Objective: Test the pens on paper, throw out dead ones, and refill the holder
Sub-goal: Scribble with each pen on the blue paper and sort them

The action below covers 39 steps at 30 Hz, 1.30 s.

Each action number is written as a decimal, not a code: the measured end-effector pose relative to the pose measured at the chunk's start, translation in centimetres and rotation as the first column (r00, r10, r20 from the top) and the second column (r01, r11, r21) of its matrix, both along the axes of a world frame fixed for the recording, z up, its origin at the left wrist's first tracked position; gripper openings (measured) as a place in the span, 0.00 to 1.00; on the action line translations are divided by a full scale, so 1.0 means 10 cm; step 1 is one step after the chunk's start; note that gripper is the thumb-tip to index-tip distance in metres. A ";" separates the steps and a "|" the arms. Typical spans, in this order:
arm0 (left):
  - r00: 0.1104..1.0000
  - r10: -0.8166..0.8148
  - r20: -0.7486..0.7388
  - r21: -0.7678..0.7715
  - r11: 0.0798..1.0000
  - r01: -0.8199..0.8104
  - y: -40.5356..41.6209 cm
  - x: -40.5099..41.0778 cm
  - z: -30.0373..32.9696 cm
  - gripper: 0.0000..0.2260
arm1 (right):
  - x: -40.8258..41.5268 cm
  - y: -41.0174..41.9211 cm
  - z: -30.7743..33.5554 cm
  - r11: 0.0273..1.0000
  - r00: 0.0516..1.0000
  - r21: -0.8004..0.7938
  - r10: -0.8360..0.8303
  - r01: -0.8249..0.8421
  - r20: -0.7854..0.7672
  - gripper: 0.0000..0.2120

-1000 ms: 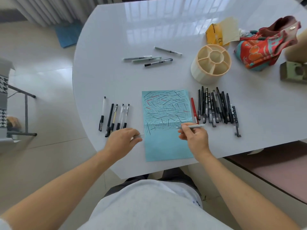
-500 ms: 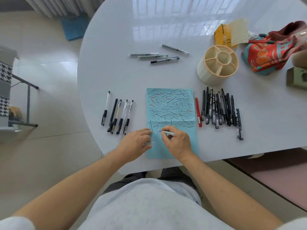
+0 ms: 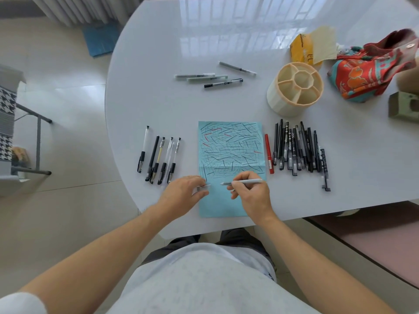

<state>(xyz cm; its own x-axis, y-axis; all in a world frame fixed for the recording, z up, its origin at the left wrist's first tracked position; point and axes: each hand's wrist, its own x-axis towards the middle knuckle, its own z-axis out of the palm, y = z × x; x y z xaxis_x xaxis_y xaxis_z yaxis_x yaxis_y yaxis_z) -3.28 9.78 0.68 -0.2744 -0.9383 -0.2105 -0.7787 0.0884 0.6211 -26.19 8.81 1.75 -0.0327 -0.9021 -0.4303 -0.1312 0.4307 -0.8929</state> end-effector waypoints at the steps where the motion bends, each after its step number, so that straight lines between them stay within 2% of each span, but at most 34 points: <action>1: 1.000 0.006 -0.006 -0.005 1.000 -0.006 0.00 -0.01 0.00 0.10 | 0.01 0.02 0.02 1.000 0.999 0.012 0.013 -0.013 0.032 0.03; 6: 1.000 -0.008 -0.022 -0.019 1.000 0.008 -0.03 -0.09 0.05 0.10 | 0.08 0.03 0.05 0.997 0.995 0.054 0.051 -0.055 0.080 0.01; 10: 0.999 -0.008 -0.036 0.015 1.000 0.008 -0.07 -0.16 0.14 0.07 | 0.10 0.01 0.04 0.990 0.987 0.110 0.075 -0.091 0.141 0.04; 17: 0.992 0.066 -0.112 0.087 0.995 -0.056 -0.21 -0.28 0.25 0.07 | 0.08 -0.12 0.12 0.994 0.975 0.113 -0.018 -0.008 0.223 0.03; 20: 0.981 0.098 -0.166 0.125 0.989 -0.077 -0.33 -0.34 0.28 0.07 | 0.03 -0.21 0.19 0.998 0.974 0.057 -0.045 0.034 0.223 0.03; 26: 0.980 0.117 -0.163 0.130 0.987 -0.096 -0.41 -0.36 0.29 0.07 | -0.03 -0.33 0.30 0.999 0.981 0.005 -0.034 0.034 0.193 0.03; 39: 0.989 0.067 -0.135 0.120 0.991 -0.051 -0.35 -0.40 0.31 0.06 | 0.02 -0.24 0.21 0.996 0.981 0.085 0.008 -0.025 0.192 0.03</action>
<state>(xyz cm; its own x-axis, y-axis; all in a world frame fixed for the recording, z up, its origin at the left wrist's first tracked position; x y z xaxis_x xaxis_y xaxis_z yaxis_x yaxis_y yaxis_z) -7.32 6.27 3.82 -0.2536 -0.9250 -0.2829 -0.6864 -0.0340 0.7264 -26.03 6.44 3.80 0.0727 -0.8611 -0.5033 0.0306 0.5063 -0.8618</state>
